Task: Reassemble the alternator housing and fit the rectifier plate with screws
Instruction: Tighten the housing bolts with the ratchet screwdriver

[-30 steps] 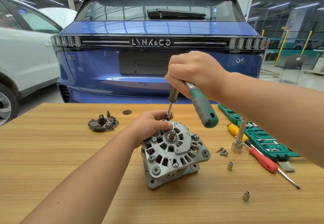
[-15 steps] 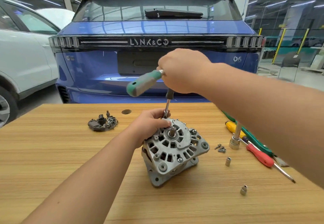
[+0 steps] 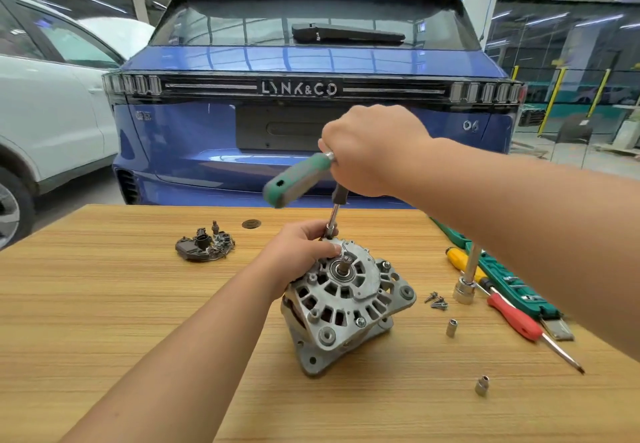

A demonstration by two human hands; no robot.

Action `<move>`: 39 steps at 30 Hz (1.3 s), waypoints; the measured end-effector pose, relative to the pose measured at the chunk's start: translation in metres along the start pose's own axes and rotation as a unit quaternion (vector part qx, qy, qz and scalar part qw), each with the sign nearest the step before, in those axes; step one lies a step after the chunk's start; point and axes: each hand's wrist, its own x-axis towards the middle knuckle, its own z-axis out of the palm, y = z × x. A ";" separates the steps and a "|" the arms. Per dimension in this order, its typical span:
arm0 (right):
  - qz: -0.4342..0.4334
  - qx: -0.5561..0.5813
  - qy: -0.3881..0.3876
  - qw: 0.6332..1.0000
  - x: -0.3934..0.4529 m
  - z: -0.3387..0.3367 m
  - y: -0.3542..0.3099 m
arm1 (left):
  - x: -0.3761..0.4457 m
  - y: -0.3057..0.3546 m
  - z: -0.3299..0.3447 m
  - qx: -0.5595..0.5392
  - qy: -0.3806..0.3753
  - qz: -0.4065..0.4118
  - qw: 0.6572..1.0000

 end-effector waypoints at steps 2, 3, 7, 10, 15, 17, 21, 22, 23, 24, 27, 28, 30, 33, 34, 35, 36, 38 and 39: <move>0.053 0.010 -0.001 0.999 0.006 -0.004 -0.011 | 0.001 0.000 -0.001 0.003 -0.003 -0.003 1.000; 0.082 0.019 -0.001 0.996 0.008 -0.005 -0.016 | 0.001 0.000 -0.001 0.006 -0.006 -0.004 1.000; 0.134 0.024 -0.008 0.991 0.014 -0.004 -0.024 | 0.004 0.001 -0.004 0.013 -0.012 -0.014 1.000; 0.095 0.029 0.000 0.995 0.011 0.001 -0.015 | 0.003 0.000 -0.003 -0.004 -0.023 -0.026 0.999; -0.111 0.097 0.033 0.989 -0.007 0.013 0.022 | 0.006 -0.002 -0.005 -0.002 -0.033 -0.027 0.999; -0.190 0.123 0.071 0.971 -0.016 0.015 0.033 | 0.005 -0.002 -0.006 0.001 -0.045 -0.026 0.999; -0.175 0.116 0.101 0.972 -0.022 0.025 0.040 | 0.005 -0.001 -0.005 -0.003 -0.048 -0.025 0.999; -0.124 0.122 0.106 0.979 -0.023 0.026 0.038 | 0.005 -0.001 -0.004 -0.005 -0.043 -0.023 0.999; -0.068 0.124 0.107 0.984 -0.024 0.028 0.037 | 0.005 -0.002 -0.002 -0.011 -0.033 -0.022 0.999; -0.016 0.120 0.104 0.987 -0.026 0.032 0.035 | 0.006 -0.003 -0.001 -0.019 -0.020 -0.021 0.999; 0.038 0.093 0.110 0.989 -0.026 0.034 0.022 | 0.006 -0.006 0.004 -0.027 0.006 -0.015 1.000; 0.037 0.078 0.115 0.990 -0.024 0.030 0.015 | 0.005 -0.006 0.005 -0.024 0.011 -0.016 1.000; 0.044 0.063 0.112 0.991 -0.016 0.022 -0.001 | 0.004 -0.006 0.006 -0.021 0.024 -0.019 0.999; 0.100 0.072 0.077 0.989 -0.002 0.011 -0.016 | 0.002 -0.004 0.007 -0.023 0.032 -0.020 0.999; 0.125 0.079 0.064 0.987 0.001 0.009 -0.018 | 0.002 -0.004 0.007 -0.022 0.032 -0.018 0.999; 0.147 0.082 0.051 0.984 0.005 0.007 -0.018 | 0.002 -0.004 0.007 -0.023 0.031 -0.017 0.999; 0.164 0.081 0.041 0.982 0.008 0.006 -0.018 | 0.001 -0.003 0.007 -0.023 0.031 -0.015 0.999; 0.180 0.072 0.028 0.981 0.011 0.005 -0.017 | 0.002 -0.001 0.006 -0.020 0.027 -0.016 0.999; 0.174 0.066 0.024 0.982 0.012 0.006 -0.015 | 0.001 -0.001 0.005 -0.017 0.024 -0.017 0.999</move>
